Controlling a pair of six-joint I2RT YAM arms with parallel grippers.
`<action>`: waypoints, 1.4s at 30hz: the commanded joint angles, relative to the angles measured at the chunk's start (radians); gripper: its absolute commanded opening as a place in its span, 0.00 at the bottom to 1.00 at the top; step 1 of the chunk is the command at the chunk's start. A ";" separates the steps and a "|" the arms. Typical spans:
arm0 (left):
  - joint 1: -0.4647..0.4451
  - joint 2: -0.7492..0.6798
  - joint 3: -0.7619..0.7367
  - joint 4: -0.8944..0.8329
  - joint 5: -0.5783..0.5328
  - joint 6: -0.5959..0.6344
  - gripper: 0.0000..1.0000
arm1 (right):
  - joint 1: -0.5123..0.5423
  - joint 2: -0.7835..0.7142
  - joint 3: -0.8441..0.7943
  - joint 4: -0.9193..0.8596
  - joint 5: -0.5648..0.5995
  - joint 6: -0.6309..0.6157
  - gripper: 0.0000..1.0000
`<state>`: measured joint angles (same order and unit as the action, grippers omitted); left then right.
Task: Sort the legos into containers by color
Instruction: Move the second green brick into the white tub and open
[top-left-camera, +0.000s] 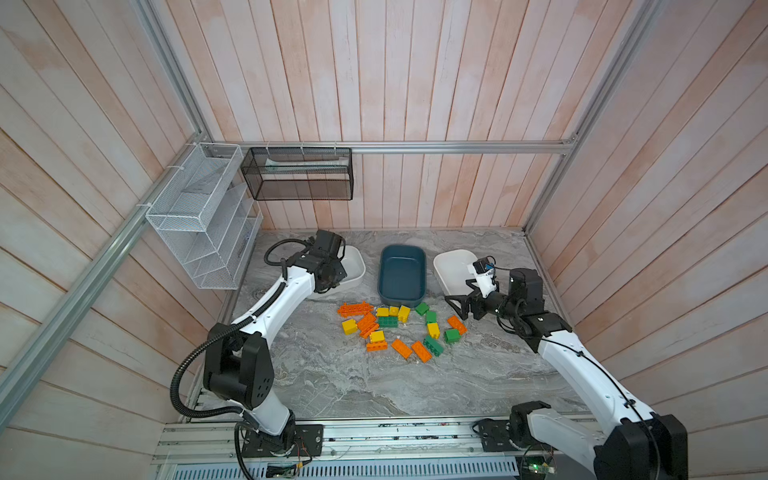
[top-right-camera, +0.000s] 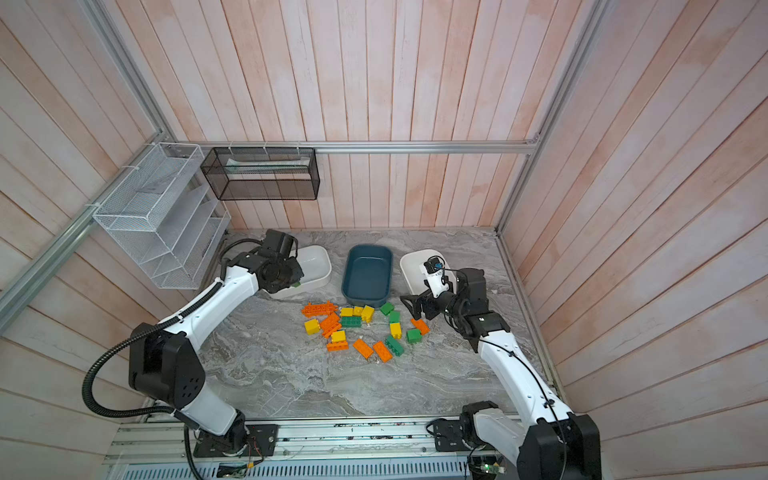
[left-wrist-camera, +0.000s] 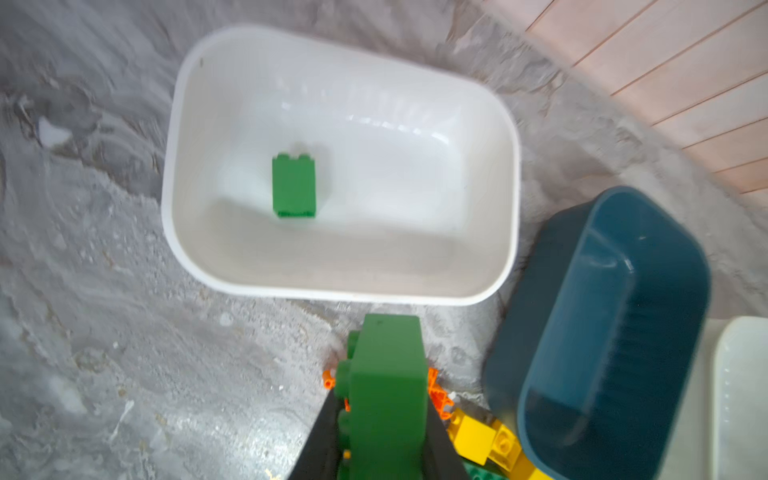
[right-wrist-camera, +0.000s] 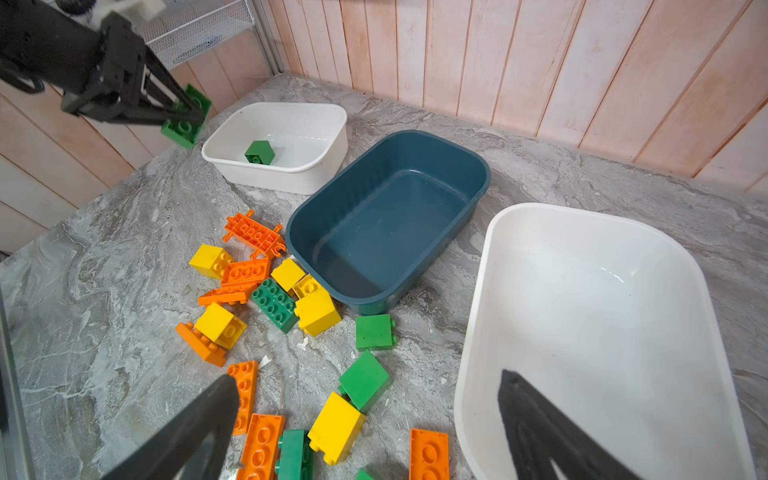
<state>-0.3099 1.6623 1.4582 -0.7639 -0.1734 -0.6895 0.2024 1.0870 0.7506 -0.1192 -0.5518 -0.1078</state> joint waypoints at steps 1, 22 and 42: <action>0.038 0.094 0.096 0.001 -0.031 0.142 0.17 | 0.001 0.014 0.030 0.038 -0.026 0.020 0.98; 0.089 0.485 0.261 0.069 -0.144 0.146 0.31 | -0.001 0.040 0.057 0.029 -0.029 0.010 0.98; 0.000 -0.024 -0.077 0.030 0.404 0.749 0.80 | -0.012 0.040 0.050 0.012 -0.065 -0.014 0.98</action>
<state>-0.3161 1.6600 1.4456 -0.7254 0.0349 -0.2195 0.1936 1.1221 0.7799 -0.0944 -0.5884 -0.1085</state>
